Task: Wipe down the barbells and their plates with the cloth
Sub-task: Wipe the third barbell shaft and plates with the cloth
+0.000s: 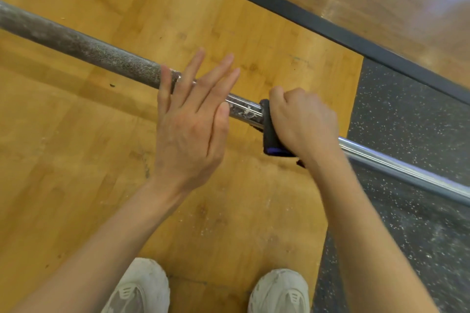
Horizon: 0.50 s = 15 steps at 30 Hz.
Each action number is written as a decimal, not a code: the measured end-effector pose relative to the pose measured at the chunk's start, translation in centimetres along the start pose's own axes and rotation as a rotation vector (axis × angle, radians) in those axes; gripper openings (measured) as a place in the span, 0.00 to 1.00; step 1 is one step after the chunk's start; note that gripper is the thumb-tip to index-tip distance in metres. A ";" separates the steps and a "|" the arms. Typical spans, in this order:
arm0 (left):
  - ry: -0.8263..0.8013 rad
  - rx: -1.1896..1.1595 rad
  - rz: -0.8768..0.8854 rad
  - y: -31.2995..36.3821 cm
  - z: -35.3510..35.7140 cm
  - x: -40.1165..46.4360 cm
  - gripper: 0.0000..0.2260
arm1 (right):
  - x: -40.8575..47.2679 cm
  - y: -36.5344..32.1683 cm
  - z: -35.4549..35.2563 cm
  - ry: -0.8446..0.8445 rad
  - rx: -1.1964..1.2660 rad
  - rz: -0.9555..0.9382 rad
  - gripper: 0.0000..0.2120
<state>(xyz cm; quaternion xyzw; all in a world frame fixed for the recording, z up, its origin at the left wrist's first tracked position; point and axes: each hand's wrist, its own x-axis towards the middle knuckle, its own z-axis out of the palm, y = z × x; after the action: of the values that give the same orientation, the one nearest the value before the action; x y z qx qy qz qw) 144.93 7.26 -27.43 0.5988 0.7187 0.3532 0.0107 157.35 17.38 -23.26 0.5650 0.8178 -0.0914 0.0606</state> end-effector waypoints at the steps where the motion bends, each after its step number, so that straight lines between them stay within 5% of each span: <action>1: 0.020 0.019 -0.017 -0.5 0.0 0.2 0.21 | 0.4 0.2 -0.2 -0.067 -0.018 -0.031 0.17; 2: 0.035 0.033 -0.034 -1.0 0.0 0.4 0.21 | -0.1 0.1 0.1 -0.066 -0.081 -0.046 0.16; 5: 0.029 0.062 -0.057 -2.4 0.1 0.4 0.20 | -4.8 0.0 3.5 0.375 0.156 -0.068 0.15; 9: -0.009 0.041 -0.041 -2.8 0.0 0.2 0.20 | -4.7 -0.2 4.4 0.498 0.095 -0.080 0.19; 13: -0.012 0.036 -0.038 -2.8 -0.2 0.1 0.19 | 0.5 -1.3 -0.1 -0.018 0.122 0.052 0.22; 15: -0.020 0.050 -0.016 -2.9 -0.3 0.1 0.19 | 0.7 -1.0 -0.1 -0.093 0.114 -0.002 0.19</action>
<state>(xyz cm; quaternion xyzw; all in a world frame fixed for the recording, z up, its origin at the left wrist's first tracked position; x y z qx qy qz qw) 142.28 7.12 -28.70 0.5966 0.7320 0.3291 0.0057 156.20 17.65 -23.26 0.5618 0.8081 -0.1643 0.0662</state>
